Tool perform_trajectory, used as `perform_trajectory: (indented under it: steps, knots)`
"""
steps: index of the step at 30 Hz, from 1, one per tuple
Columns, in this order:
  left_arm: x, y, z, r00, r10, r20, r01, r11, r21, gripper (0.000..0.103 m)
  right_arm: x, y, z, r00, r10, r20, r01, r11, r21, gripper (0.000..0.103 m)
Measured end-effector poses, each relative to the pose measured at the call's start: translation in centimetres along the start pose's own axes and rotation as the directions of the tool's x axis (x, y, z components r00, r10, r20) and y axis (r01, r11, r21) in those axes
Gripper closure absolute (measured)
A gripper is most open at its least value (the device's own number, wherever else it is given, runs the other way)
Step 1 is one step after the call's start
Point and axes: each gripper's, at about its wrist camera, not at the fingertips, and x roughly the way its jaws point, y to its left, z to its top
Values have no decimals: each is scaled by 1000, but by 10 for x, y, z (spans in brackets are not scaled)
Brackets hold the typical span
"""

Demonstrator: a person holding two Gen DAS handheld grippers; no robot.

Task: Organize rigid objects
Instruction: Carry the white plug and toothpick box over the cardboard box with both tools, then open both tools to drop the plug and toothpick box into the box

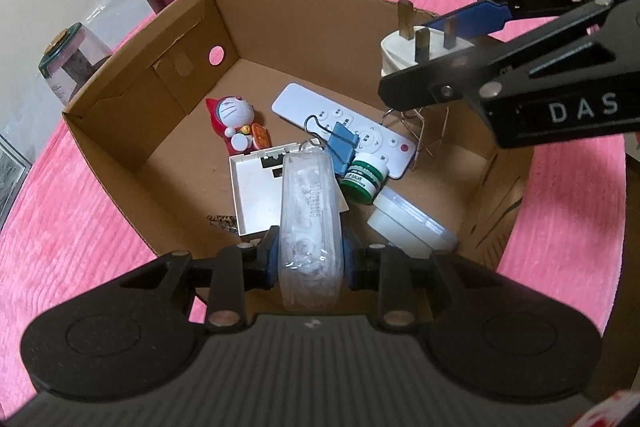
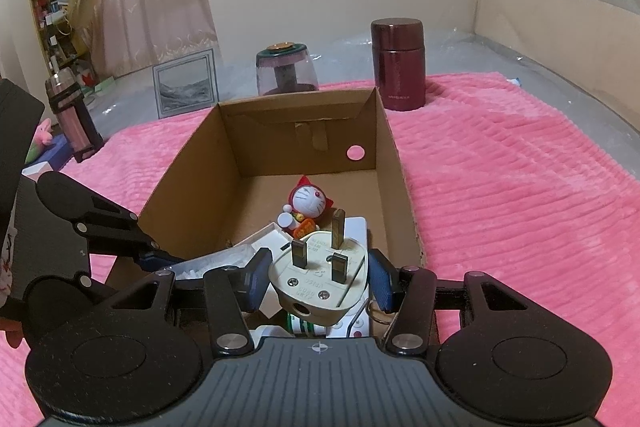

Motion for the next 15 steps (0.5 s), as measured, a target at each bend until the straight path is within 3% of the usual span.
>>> perform_trajectory:
  steps: [15]
  knots:
    - [-6, 5, -3, 998, -5, 60, 7, 999, -41, 76, 0, 0, 0, 1000, -5, -5, 5, 1000, -1, 55]
